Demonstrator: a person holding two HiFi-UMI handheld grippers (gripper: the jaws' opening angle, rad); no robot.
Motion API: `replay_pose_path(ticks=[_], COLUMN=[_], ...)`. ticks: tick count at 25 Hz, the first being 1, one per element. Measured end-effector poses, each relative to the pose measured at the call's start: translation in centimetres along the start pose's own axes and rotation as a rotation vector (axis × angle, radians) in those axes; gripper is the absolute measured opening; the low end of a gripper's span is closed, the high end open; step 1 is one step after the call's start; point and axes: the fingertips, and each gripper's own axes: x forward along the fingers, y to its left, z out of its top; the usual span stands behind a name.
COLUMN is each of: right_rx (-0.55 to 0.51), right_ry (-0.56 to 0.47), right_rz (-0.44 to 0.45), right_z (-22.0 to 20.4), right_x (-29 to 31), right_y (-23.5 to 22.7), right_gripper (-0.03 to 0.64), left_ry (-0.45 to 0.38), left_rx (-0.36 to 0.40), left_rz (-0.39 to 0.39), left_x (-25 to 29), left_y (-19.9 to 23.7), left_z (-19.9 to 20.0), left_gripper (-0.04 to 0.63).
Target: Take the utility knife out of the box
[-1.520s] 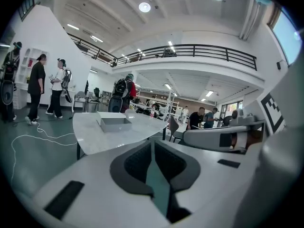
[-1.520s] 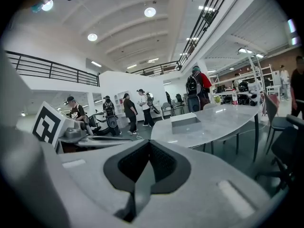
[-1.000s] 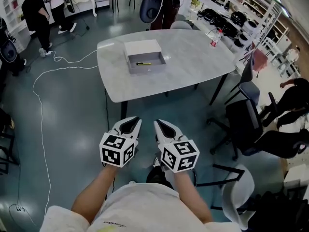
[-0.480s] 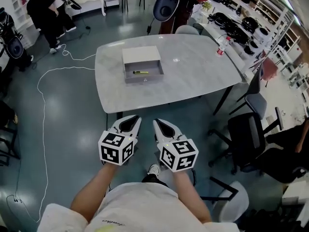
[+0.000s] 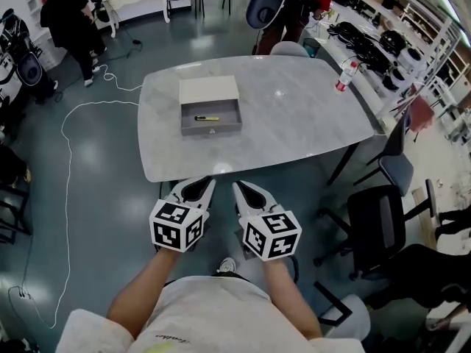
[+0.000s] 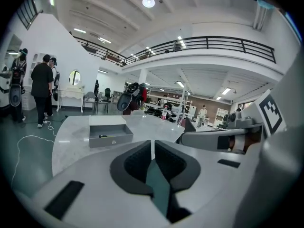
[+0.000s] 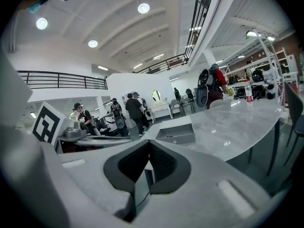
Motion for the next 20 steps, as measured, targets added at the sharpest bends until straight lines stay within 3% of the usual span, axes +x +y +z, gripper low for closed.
replay_pose_path(ticks=[20], right_rx=[-0.007], right_ry=[0.038], right_rz=[0.058], right_z=[1.4], right_x=[3.2], right_y=[-4.7], right_gripper=[0.005], left_ry=[0.012], left_rx=[-0.033], left_rz=[0.06], left_x=[5.2], left_y=[1.6], left_z=[0.9], left_gripper=[0.028])
